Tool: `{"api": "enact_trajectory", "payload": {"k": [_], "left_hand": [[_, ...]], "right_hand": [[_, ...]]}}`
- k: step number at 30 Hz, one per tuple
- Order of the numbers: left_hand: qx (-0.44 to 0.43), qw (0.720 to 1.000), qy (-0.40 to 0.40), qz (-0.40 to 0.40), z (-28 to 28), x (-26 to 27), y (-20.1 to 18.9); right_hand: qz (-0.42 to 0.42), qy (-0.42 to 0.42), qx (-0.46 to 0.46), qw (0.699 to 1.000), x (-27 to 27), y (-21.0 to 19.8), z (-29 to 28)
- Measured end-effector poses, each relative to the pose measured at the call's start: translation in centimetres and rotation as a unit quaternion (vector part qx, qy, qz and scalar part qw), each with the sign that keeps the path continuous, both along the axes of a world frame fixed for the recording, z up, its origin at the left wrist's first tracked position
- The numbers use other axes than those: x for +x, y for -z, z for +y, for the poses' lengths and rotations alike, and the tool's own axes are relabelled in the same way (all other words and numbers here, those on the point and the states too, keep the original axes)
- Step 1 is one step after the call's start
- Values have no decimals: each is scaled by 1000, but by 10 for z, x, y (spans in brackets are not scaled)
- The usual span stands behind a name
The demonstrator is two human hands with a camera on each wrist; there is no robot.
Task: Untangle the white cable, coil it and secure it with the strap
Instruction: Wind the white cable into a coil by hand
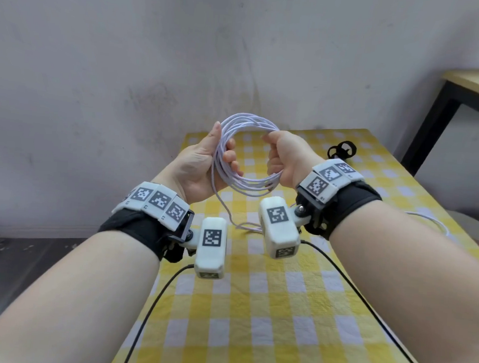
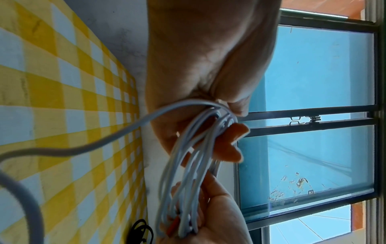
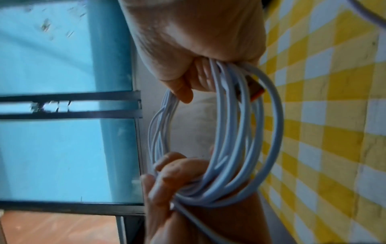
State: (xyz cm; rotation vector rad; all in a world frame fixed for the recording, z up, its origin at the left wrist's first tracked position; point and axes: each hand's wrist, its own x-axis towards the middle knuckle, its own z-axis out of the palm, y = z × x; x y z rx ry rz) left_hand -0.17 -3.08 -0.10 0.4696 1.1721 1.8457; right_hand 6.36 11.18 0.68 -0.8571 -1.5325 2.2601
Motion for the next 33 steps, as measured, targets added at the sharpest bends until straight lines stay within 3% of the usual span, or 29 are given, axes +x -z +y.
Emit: {"api": "enact_trajectory", "payload": {"k": [3, 5, 7, 10, 13, 16, 20, 25, 33], "left_hand": [[9, 1000, -23, -11, 2, 1, 1], [-6, 999, -43, -11, 3, 1, -2], [-40, 998, -46, -1, 3, 0, -5], [-108, 994, -16, 24, 2, -1, -8], [-140, 990, 9, 36, 1, 0, -9], [-109, 994, -5, 22, -1, 0, -6], [-48, 999, -15, 16, -3, 3, 1], [-23, 999, -27, 21, -3, 10, 2], [29, 998, -46, -33, 4, 9, 2]], "right_hand": [[0, 4, -36, 999, -1, 3, 3], [-12, -24, -9, 1000, 1, 5, 5], [-22, -66, 72, 995, 3, 5, 6], [-22, -153, 223, 962, 6, 2, 4], [-30, -209, 282, 936, 9, 0, -2], [-31, -192, 235, 952, 7, 1, -4], [-29, -78, 114, 990, 3, 3, 2], [20, 11, 5, 1000, 0, 4, 4], [22, -28, -42, 999, -2, 8, 6]]}}
